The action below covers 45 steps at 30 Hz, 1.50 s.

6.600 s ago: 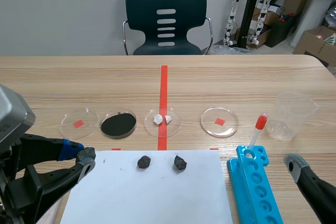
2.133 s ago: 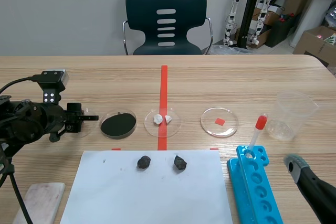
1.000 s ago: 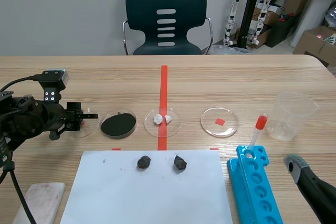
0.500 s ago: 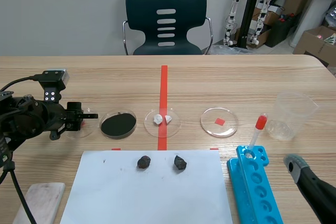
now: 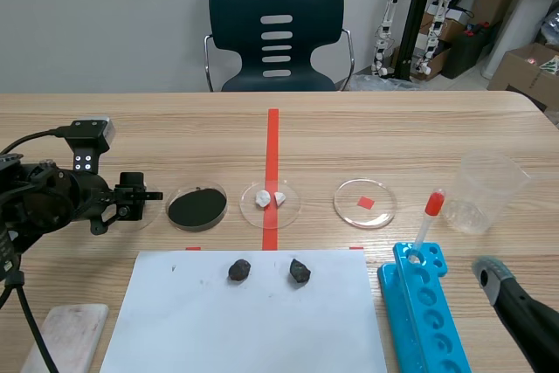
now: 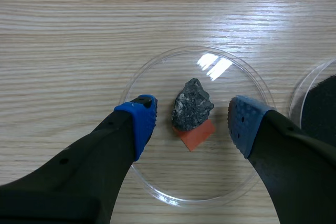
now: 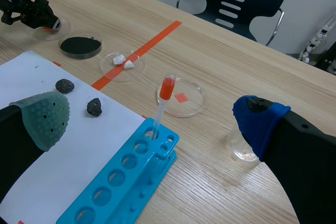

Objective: Put the mineral in the empty petri dish

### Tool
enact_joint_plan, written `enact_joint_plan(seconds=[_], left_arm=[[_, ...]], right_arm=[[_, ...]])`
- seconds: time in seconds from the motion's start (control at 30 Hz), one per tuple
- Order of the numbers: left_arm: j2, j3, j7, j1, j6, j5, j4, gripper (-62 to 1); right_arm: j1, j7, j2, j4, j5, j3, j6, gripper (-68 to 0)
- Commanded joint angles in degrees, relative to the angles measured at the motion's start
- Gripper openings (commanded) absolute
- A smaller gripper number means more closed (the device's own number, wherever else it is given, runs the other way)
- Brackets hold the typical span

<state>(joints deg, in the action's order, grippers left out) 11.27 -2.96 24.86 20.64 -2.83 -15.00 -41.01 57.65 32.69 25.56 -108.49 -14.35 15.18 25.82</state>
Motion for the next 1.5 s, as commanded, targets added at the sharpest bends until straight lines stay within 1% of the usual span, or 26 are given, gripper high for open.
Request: enact_joint_plan(seconds=[0.0, 0.27, 0.6, 0.67, 0.8, 1.47], left_arm=[[0.24, 0.15, -0.98, 0.63, -0.07, -0.2, -0.94, -28.8], [0.92, 0.15, -1.49, 0.24, -0.07, -0.22, -1.9, -23.3], [1.51, 0.15, -3.45, -4.09, -0.07, -0.2, -9.42, -22.7], [1.49, 0.15, -4.0, -4.98, -0.02, -0.2, -10.69, -16.6], [1.53, 0.15, -4.48, -6.08, 0.13, -0.2, -12.02, 0.9], [1.81, 0.15, -4.76, -6.49, 0.13, -0.39, -12.22, 1.4]], right_arm=[[-0.37, 0.61, 0.46, -0.81, -0.59, 0.17, -0.04, 0.4], [-0.37, 0.61, 0.46, -0.81, -0.59, 0.17, -0.04, 0.4], [-0.37, 0.57, 0.46, -0.81, -0.59, 0.17, -0.04, 0.4], [-0.37, 0.37, 0.46, -0.81, -0.59, 0.17, -0.04, 0.4], [-0.37, 0.15, 0.46, -0.81, -0.59, 0.17, -0.04, 0.4], [-0.37, -0.04, 0.46, -0.81, -0.59, 0.17, -0.04, 0.4]])
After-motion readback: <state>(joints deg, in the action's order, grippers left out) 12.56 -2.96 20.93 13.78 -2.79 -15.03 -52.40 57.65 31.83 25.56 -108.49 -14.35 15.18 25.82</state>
